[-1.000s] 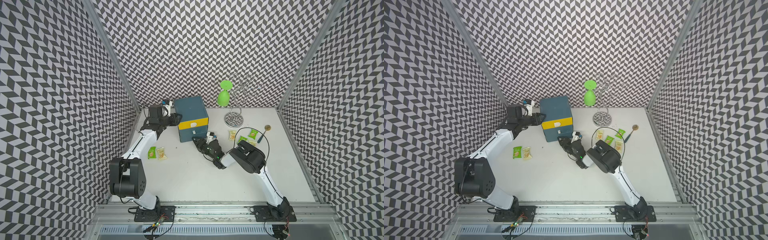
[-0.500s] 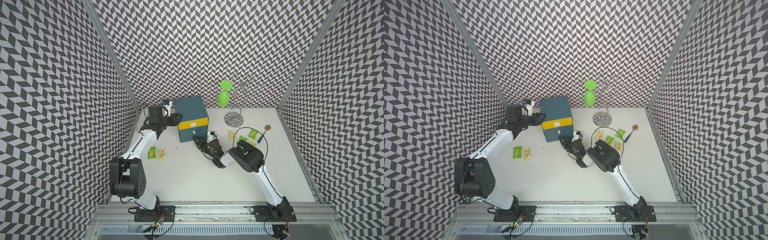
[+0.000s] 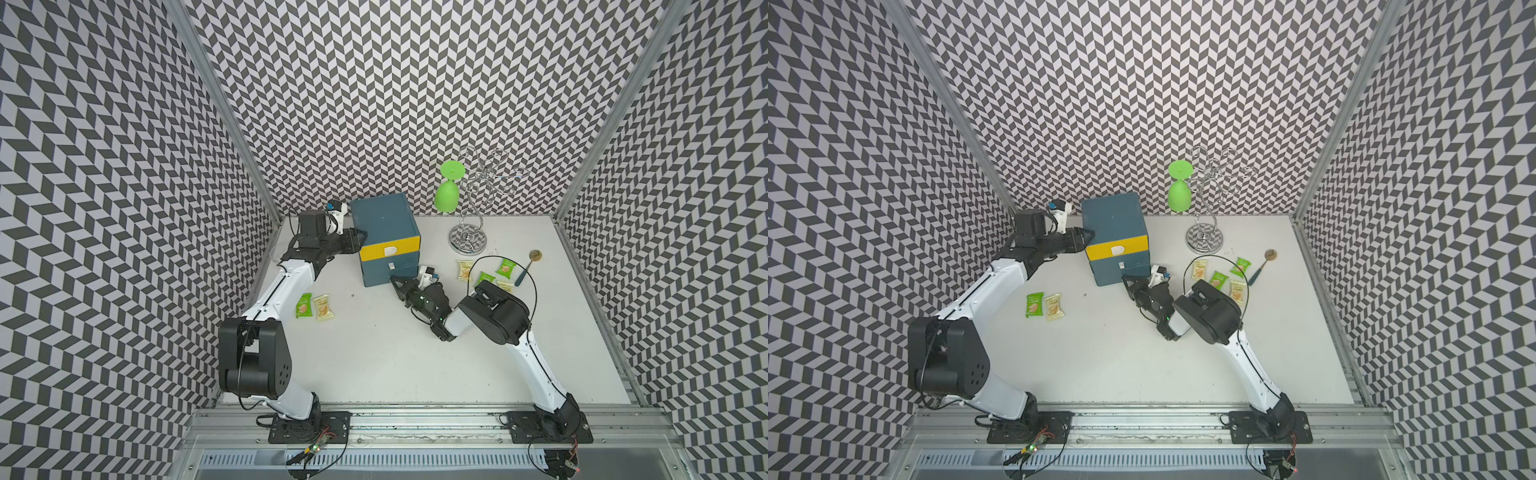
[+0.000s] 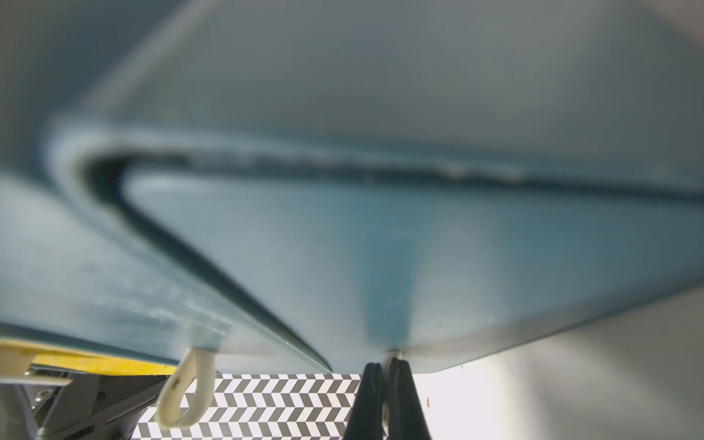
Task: Take the cookies out of the drawer
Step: Open the drawer in the storage box.
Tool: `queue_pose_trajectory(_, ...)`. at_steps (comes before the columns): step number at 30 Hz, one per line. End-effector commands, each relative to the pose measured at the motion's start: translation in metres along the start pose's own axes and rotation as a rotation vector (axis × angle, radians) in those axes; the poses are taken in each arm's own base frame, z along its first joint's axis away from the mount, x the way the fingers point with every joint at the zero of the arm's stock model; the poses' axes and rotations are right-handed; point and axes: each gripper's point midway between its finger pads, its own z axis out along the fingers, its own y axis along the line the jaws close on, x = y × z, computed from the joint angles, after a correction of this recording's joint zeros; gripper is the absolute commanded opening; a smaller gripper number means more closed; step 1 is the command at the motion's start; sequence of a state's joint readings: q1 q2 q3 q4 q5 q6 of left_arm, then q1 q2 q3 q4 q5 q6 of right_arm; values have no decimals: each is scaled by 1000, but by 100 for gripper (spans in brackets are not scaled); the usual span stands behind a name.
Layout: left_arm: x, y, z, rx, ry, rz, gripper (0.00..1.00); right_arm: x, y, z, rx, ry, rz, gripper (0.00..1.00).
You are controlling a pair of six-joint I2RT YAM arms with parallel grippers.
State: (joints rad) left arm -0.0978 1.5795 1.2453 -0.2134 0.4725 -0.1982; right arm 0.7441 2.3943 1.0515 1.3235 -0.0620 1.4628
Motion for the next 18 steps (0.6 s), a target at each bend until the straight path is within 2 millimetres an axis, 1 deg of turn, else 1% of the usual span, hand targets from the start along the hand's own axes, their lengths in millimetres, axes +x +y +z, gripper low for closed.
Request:
queue_pose_trajectory(1,64,10,8,-24,209,-64,49,12,-25,-24,75,35,-42,0)
queue_pose_trajectory(4,64,11,9,-27,208,-65,49,20,-23,-38,82,47,-40,0)
queue_pose_trajectory(12,68,13,11,-33,213,-81,49,37,-12,-62,68,82,-11,0)
queue_pose_trajectory(16,67,12,10,-32,206,-90,49,46,-6,-77,76,88,-13,0)
queue_pose_trajectory(18,66,11,9,-29,201,-91,49,51,-7,-86,82,96,-6,0)
